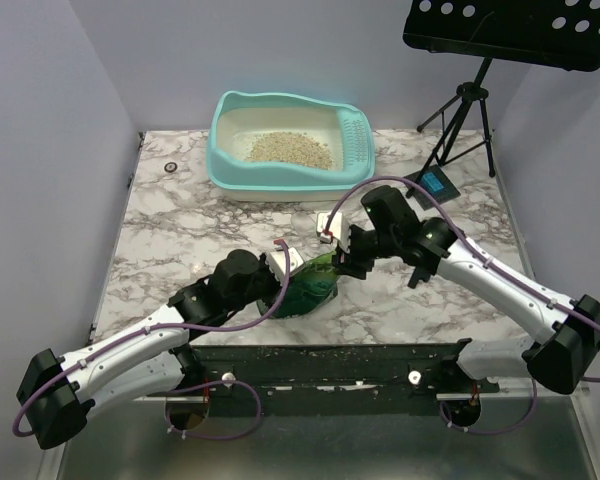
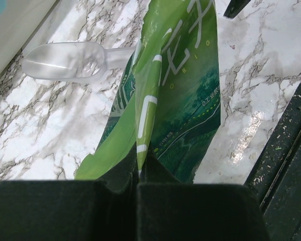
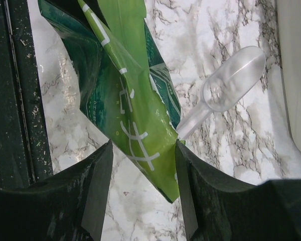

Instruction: Fill the litter box with clean litter

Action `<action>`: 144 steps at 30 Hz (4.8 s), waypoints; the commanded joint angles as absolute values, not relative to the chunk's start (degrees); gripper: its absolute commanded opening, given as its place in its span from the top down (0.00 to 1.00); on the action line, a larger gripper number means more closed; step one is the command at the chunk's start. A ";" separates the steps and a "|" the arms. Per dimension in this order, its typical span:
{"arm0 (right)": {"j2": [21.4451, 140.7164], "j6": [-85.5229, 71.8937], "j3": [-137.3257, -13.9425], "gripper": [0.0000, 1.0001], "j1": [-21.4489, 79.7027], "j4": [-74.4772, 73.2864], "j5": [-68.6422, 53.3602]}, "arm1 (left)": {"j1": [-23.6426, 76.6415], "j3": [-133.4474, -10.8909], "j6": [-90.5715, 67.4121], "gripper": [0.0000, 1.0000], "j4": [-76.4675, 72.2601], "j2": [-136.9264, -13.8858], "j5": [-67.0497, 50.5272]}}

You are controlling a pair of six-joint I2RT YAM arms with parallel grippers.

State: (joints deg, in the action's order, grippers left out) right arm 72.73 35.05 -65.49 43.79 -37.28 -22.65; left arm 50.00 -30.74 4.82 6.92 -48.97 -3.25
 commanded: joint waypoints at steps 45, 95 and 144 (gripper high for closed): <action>65.56 18.99 -53.43 1.00 39.90 -31.99 -21.71 | 48.43 -33.57 21.18 0.89 1.48 -52.21 -15.29; 67.15 17.31 -54.58 1.00 39.90 -32.78 -18.64 | 49.48 -36.91 23.99 1.00 3.94 -62.32 1.50; 58.00 -35.24 -35.34 0.39 0.44 -29.27 3.08 | 47.11 -47.37 14.68 1.00 7.12 -60.91 5.90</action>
